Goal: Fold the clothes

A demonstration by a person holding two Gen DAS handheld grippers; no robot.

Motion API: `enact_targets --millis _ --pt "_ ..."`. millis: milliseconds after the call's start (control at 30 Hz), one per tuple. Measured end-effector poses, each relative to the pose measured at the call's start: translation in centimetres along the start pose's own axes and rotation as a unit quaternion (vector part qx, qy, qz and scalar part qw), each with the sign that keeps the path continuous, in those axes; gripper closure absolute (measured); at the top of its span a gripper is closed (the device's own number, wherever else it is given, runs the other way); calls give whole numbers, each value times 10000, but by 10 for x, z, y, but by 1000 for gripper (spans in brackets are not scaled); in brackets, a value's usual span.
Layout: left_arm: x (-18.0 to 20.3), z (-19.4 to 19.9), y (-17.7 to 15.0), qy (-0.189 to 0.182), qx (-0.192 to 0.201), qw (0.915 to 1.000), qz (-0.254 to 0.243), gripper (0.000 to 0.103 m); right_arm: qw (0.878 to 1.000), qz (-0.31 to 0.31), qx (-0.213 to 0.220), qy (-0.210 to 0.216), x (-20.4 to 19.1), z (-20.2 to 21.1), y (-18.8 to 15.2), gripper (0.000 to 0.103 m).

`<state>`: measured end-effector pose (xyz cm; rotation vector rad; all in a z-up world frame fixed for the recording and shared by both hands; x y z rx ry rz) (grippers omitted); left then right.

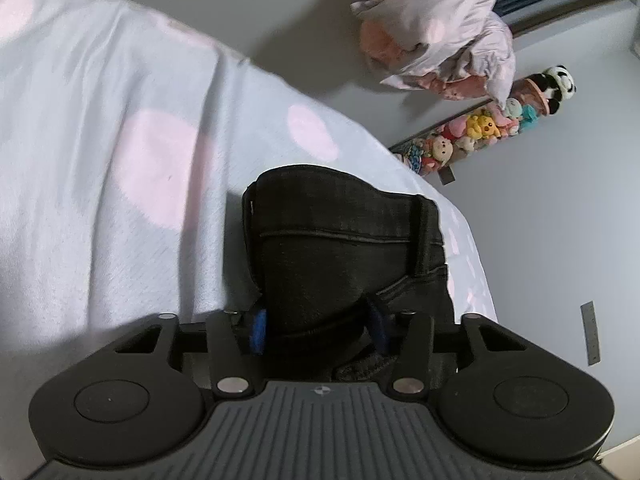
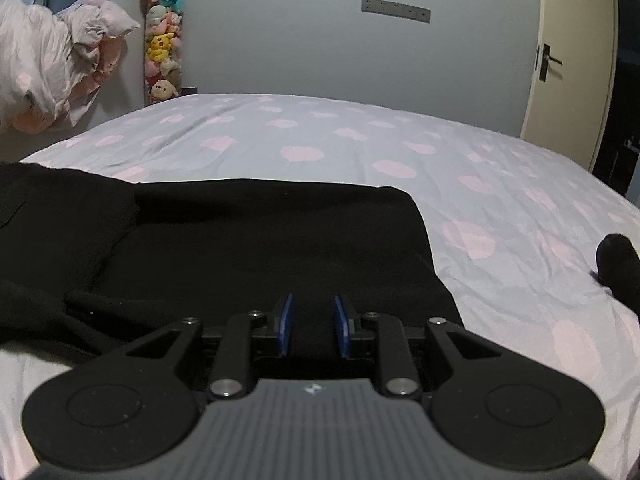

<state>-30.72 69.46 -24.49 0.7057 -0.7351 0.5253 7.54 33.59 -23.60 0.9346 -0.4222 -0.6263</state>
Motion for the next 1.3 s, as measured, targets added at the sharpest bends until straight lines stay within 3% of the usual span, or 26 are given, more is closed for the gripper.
enact_targets --millis 133,200,333,467,600,767,900,1033,1133,1300 --pt "35 19 0 -476 294 9964 -630 62 10000 -5 40 -15 1 5 3 77" --pt "55 31 -3 -835 385 9921 -853 64 10000 3 87 -32 4 10 4 77" --pt "95 58 -18 -1185 580 9805 -1457 65 9998 -21 203 -69 17 22 8 77" --pt "145 90 -53 -1527 702 9602 -2231 67 9993 -157 303 -140 36 32 13 77" --pt "189 120 -100 -1864 723 9324 -3010 68 9990 -383 216 -84 53 36 19 77" --pt "225 139 -161 -1860 700 9016 -3842 69 9991 -367 50 215 66 35 32 78" --pt "246 142 -219 -1723 623 8705 -4567 69 9986 -362 134 369 84 31 51 78" --pt "263 142 -279 -1557 498 8331 -5284 70 9977 -459 278 407 104 26 57 78" --pt "266 135 -329 -1452 293 7983 -5837 71 9962 -747 222 398 124 21 46 78" --pt "248 125 -414 -1294 -112 7363 -6640 72 9889 -1405 -218 426 161 10 25 77"
Point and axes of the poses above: each gripper's, at about its wrist camera, not at the fingertips, and z roughly against the way its jaws point, x to its right, y to its top, the point moved 6 cm from there along -z, roughly the way its jaws point, and after that the axes turned 1 degree about -z, right-handed, at the moved point
